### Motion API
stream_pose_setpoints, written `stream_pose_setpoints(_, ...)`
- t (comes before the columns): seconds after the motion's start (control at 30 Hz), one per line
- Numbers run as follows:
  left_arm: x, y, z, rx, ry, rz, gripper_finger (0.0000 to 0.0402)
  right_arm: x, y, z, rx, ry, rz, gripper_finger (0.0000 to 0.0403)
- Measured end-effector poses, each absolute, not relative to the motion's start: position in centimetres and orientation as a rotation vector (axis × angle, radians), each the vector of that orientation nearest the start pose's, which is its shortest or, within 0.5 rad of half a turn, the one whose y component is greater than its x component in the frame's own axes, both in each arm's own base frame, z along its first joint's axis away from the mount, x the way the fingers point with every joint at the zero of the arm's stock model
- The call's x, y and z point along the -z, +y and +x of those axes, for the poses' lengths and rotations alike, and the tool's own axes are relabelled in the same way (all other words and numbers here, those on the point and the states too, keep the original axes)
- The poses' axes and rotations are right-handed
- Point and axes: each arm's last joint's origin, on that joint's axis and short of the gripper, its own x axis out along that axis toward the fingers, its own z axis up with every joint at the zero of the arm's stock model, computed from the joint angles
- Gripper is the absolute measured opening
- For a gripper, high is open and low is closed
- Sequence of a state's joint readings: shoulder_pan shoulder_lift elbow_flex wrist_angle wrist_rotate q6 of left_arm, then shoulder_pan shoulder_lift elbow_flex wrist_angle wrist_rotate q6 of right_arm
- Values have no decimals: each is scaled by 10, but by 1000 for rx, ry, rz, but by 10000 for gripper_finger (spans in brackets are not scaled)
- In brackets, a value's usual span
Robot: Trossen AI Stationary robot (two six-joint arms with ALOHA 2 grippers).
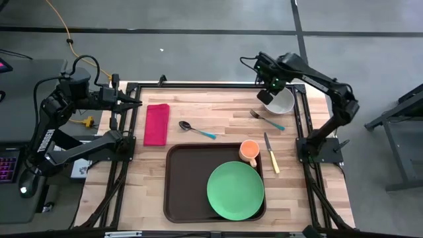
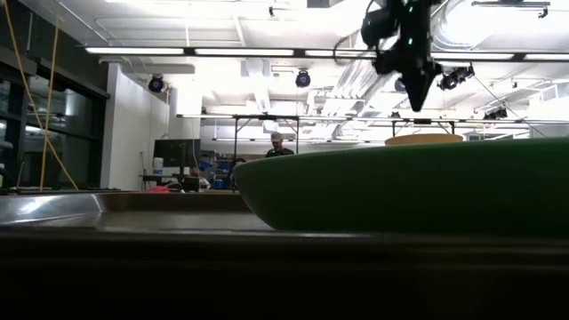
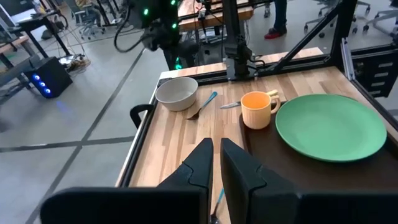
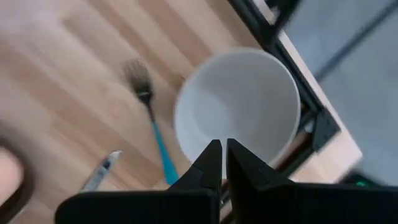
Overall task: Set up tray
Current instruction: Put the gray bowl on the green plate on the brown serving tray
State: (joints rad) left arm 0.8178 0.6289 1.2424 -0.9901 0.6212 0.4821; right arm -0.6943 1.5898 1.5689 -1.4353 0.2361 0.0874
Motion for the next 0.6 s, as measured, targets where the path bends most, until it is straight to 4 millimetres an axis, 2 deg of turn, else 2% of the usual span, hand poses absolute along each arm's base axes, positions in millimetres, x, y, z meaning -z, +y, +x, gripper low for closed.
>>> stream_pose_setpoints(0.17, -415, 30, 51, -124, 321, 213, 62, -303, -202, 214, 900, 1391, 511, 1)
stream_pose_setpoints(0.43, -415, 29, 50, -124, 322, 204, 62, -254, -213, 206, 870, 1325, 664, 4)
stream_pose_setpoints(0.6, -415, 29, 50, -124, 322, 204, 62, -233, -215, 202, 860, 1314, 696, 46)
